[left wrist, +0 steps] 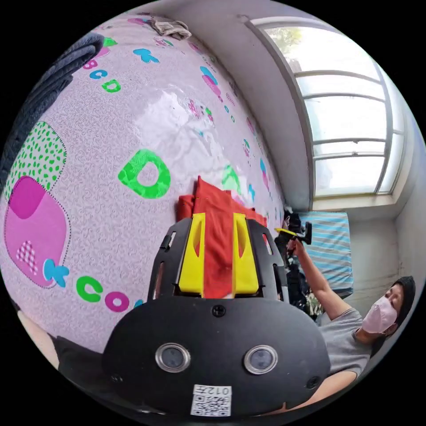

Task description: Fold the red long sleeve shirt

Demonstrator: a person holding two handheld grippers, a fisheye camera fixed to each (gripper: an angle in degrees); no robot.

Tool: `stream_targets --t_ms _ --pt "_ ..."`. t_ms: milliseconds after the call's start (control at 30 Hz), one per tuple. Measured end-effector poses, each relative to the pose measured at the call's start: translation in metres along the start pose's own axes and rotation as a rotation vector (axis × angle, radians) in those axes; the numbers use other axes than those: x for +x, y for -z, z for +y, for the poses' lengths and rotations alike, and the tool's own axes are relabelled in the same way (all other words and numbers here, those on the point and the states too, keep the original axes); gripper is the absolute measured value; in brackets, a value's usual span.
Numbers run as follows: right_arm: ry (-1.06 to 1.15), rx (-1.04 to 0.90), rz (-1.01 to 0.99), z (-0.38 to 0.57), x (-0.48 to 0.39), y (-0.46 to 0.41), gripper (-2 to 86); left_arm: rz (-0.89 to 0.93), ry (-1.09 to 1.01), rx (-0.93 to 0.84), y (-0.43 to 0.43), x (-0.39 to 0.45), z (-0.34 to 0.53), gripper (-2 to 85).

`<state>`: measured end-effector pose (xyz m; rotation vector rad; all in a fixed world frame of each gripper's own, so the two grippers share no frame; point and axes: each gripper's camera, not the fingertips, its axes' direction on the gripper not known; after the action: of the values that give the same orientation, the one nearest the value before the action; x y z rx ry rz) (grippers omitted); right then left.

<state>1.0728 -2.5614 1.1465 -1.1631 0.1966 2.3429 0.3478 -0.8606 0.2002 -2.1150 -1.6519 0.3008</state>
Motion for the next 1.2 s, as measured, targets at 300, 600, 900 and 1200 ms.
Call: stream_targets --t_ms 300,600,900,1200 --pt "-0.209 -0.217 -0.223 0.092 0.091 0.002 10.2 -0.319 -0.094 -0.312 -0.052 0.029 0.104 10.2" --pt "-0.274 -0.123 -0.193 0.093 0.198 0.003 1.4 -0.365 -0.058 -0.285 -0.080 0.028 0.117 6.2" --pt "-0.184 -0.155 0.011 0.086 0.337 0.003 -0.8 -0.366 -0.045 -0.332 -0.084 0.019 0.129 1.6" --pt "-0.178 -0.134 0.110 0.101 0.507 -0.032 3.2 -0.260 -0.028 -0.261 -0.060 0.008 0.146 6.6"
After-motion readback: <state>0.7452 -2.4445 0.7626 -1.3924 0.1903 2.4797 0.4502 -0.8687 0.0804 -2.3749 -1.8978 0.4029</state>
